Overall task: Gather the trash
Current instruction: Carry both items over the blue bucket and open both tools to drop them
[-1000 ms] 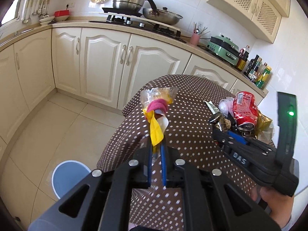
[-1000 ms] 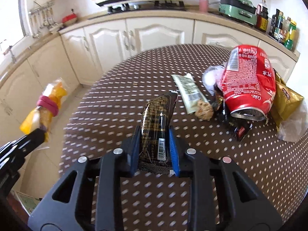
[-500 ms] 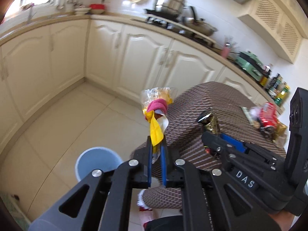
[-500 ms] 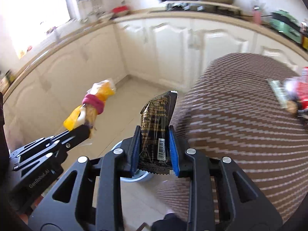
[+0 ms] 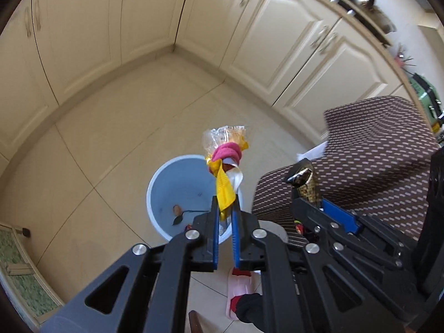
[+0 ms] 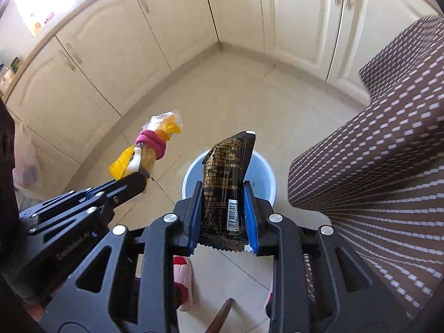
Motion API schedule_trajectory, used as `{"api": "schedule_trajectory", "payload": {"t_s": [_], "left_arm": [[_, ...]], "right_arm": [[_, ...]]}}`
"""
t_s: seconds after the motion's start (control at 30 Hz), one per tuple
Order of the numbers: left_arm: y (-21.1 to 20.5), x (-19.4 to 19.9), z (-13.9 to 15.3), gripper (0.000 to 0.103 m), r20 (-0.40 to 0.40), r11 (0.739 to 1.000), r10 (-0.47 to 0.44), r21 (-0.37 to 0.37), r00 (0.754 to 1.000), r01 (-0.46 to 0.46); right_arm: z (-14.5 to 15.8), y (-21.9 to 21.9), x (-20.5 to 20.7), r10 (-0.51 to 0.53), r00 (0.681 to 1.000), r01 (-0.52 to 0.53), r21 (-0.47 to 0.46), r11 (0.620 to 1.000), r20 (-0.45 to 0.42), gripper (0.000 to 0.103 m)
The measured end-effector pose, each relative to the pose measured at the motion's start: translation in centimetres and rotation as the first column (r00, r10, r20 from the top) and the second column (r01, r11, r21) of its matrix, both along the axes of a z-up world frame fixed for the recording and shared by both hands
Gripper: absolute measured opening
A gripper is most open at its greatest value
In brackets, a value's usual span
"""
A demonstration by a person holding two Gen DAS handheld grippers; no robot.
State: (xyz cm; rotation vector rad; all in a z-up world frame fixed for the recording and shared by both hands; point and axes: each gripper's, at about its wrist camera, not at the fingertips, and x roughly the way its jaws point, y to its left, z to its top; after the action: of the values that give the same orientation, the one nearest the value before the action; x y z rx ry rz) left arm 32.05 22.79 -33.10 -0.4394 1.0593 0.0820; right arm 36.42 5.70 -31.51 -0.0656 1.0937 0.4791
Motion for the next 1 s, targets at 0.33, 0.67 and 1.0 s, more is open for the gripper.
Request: {"api": "schedule_trajectory", "payload": {"t_s": [0.33,0.67,1.0], "left_arm": [[1.5,3.5,-4.8,0.022,-0.013,1.0,0.003,-0.021,1.0,-0.003],[2.2,3.8,-6.6,0.028,-0.05,1.0,0.03,-0.005,0.998,-0.03],[3.1,2.7,-6.4,0.03,-0.046,0.999,0.049,0.008,0.998,-0.049]], "right_arm": [[-4.7,1.1,3.0,-0.039,0.998,0.039,-0.008,0.999,-0.049,0.027],[-6.5,1.6,3.6,-0.053,0.995,0.052,-0.009,0.999,-0.082,0.027],[-6.9,3.3,3.9,-0.04,0.996,0.04,-0.011,0.999,-0.077,0.029]]}}
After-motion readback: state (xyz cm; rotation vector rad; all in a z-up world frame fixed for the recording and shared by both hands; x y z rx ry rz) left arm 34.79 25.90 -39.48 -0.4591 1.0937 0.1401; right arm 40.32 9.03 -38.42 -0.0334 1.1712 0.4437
